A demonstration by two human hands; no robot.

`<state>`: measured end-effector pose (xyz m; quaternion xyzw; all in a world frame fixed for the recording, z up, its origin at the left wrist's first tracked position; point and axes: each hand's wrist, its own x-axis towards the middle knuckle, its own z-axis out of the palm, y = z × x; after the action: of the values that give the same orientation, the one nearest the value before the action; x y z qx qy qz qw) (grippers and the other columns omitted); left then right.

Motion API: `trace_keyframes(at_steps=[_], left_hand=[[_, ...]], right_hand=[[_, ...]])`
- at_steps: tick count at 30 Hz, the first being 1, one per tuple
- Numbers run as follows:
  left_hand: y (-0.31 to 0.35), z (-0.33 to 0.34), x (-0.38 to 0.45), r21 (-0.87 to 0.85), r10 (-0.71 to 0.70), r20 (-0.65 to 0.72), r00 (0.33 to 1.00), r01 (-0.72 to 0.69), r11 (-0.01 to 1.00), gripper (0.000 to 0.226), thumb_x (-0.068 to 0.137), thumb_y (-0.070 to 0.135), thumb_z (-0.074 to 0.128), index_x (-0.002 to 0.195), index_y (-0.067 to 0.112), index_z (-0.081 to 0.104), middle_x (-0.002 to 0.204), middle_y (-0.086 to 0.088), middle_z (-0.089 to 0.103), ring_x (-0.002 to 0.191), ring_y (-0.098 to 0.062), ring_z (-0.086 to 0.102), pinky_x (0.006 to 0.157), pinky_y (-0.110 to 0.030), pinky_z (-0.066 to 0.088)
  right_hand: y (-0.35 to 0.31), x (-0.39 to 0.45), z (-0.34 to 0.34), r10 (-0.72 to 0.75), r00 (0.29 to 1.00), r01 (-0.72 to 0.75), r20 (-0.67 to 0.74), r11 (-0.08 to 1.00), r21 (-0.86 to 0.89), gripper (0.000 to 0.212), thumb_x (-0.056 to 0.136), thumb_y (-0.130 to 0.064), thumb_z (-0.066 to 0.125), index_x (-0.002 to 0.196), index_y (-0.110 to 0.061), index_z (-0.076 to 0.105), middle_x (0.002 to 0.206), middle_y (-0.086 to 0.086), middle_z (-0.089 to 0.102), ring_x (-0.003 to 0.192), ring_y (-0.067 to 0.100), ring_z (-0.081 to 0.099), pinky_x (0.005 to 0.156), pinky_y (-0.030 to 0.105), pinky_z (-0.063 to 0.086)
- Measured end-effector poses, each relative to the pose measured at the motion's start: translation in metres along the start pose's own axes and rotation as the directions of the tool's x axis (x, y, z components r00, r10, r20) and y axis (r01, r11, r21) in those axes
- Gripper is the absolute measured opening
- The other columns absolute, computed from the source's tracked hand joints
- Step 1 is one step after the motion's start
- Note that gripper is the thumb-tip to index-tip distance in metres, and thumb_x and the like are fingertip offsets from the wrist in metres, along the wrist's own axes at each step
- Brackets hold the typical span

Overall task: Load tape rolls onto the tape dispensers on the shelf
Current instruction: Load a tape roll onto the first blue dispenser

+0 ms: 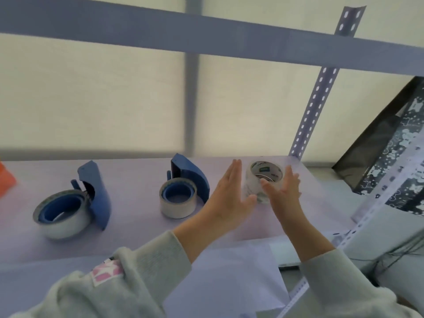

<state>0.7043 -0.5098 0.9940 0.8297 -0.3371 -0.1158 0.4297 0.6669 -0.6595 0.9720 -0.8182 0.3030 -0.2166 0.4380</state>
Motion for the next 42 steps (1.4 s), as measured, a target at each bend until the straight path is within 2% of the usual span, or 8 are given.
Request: trace_keyframes(at_steps=[6, 10, 16, 20, 24, 27, 32, 42], left_hand=[[0.002, 0.016, 0.034, -0.165, -0.204, 0.176, 0.963, 0.233, 0.958, 0.087, 0.089, 0.011, 0.052, 0.153, 0.022, -0.007, 0.163, -0.001, -0.003, 0.138, -0.017, 0.032, 0.070, -0.018, 0.045], [0.005, 0.022, 0.037, -0.264, -0.125, 0.198, 0.972, 0.176, 0.948, 0.068, 0.085, 0.000, 0.052, 0.143, 0.020, 0.025, 0.136, 0.000, 0.036, 0.096, -0.007, 0.045, 0.054, -0.003, 0.041], [0.008, 0.017, 0.036, -0.384, -0.035, 0.130, 0.991, 0.083, 0.919, 0.078, 0.079, 0.002, 0.061, 0.142, 0.031, 0.026, 0.131, 0.000, 0.049, 0.108, -0.009, 0.053, 0.079, -0.015, 0.046], [0.012, -0.002, 0.029, -0.427, -0.036, 0.047, 0.998, 0.052, 0.903, 0.096, 0.081, -0.003, 0.055, 0.152, 0.033, 0.001, 0.152, 0.013, 0.024, 0.134, 0.002, 0.022, 0.101, -0.019, 0.027], [0.004, -0.035, 0.009, -0.465, 0.034, -0.045, 0.998, -0.051, 0.884, 0.098, 0.078, -0.003, 0.054, 0.151, 0.038, 0.002, 0.148, 0.021, 0.022, 0.106, 0.032, 0.034, 0.084, -0.006, 0.035], [-0.013, -0.072, -0.013, -0.452, 0.036, -0.152, 0.988, -0.102, 0.886, 0.098, 0.069, 0.005, 0.053, 0.149, 0.043, 0.010, 0.154, 0.010, 0.029, 0.109, -0.015, 0.054, 0.075, -0.023, 0.042], [-0.066, -0.159, -0.076, -0.450, 0.064, -0.300, 0.952, -0.200, 0.870, 0.094, 0.067, 0.001, 0.051, 0.148, 0.038, 0.020, 0.150, 0.024, 0.029, 0.137, 0.008, 0.024, 0.102, -0.017, 0.025], [-0.225, -0.324, -0.215, -0.527, -0.095, -0.373, 0.923, -0.127, 0.840, 0.090, 0.059, -0.003, 0.049, 0.145, 0.020, 0.034, 0.142, -0.004, 0.048, 0.135, -0.013, 0.041, 0.095, -0.023, 0.041]], right_hand=[[0.033, 0.010, -0.004, 0.075, 0.987, -0.111, 0.142, 0.958, 0.265, 0.114, 0.058, -0.066, 0.069, 0.151, -0.034, 0.012, 0.159, 0.000, 0.025, 0.149, 0.022, 0.014, 0.118, 0.057, 0.010], [0.041, 0.015, -0.013, -0.015, 0.982, -0.047, 0.188, 0.947, 0.318, 0.065, 0.065, -0.056, 0.064, 0.127, -0.046, 0.047, 0.139, -0.010, 0.049, 0.141, 0.021, 0.031, 0.117, 0.057, 0.017], [0.014, 0.005, -0.024, -0.185, 0.976, 0.118, 0.111, 0.889, 0.442, 0.058, 0.077, -0.027, 0.058, 0.134, -0.033, 0.048, 0.131, -0.008, 0.057, 0.122, 0.008, 0.052, 0.105, 0.039, 0.043], [-0.013, -0.003, -0.020, -0.312, 0.945, 0.228, 0.097, 0.842, 0.489, 0.063, 0.080, -0.019, 0.057, 0.141, -0.030, 0.042, 0.137, -0.011, 0.054, 0.128, 0.004, 0.047, 0.106, 0.035, 0.041], [-0.048, -0.019, 0.002, -0.375, 0.921, 0.270, 0.103, 0.808, 0.524, 0.073, 0.079, -0.022, 0.058, 0.147, -0.029, 0.033, 0.148, -0.010, 0.044, 0.138, 0.006, 0.036, 0.116, 0.046, 0.029], [-0.081, -0.043, 0.028, -0.451, 0.887, 0.326, 0.097, 0.763, 0.559, 0.071, 0.082, -0.014, 0.056, 0.147, -0.026, 0.033, 0.148, -0.010, 0.043, 0.139, 0.004, 0.035, 0.117, 0.043, 0.028], [-0.146, -0.103, 0.098, -0.569, 0.802, 0.359, 0.180, 0.702, 0.615, 0.063, 0.088, 0.000, 0.052, 0.144, -0.027, 0.039, 0.136, -0.018, 0.053, 0.115, -0.008, 0.053, 0.096, 0.020, 0.044], [-0.233, -0.245, 0.302, -0.476, 0.789, 0.205, 0.388, 0.799, 0.565, 0.071, 0.068, -0.031, 0.063, 0.135, -0.047, 0.044, 0.139, -0.011, 0.041, 0.131, 0.008, 0.041, 0.110, 0.047, 0.036]])
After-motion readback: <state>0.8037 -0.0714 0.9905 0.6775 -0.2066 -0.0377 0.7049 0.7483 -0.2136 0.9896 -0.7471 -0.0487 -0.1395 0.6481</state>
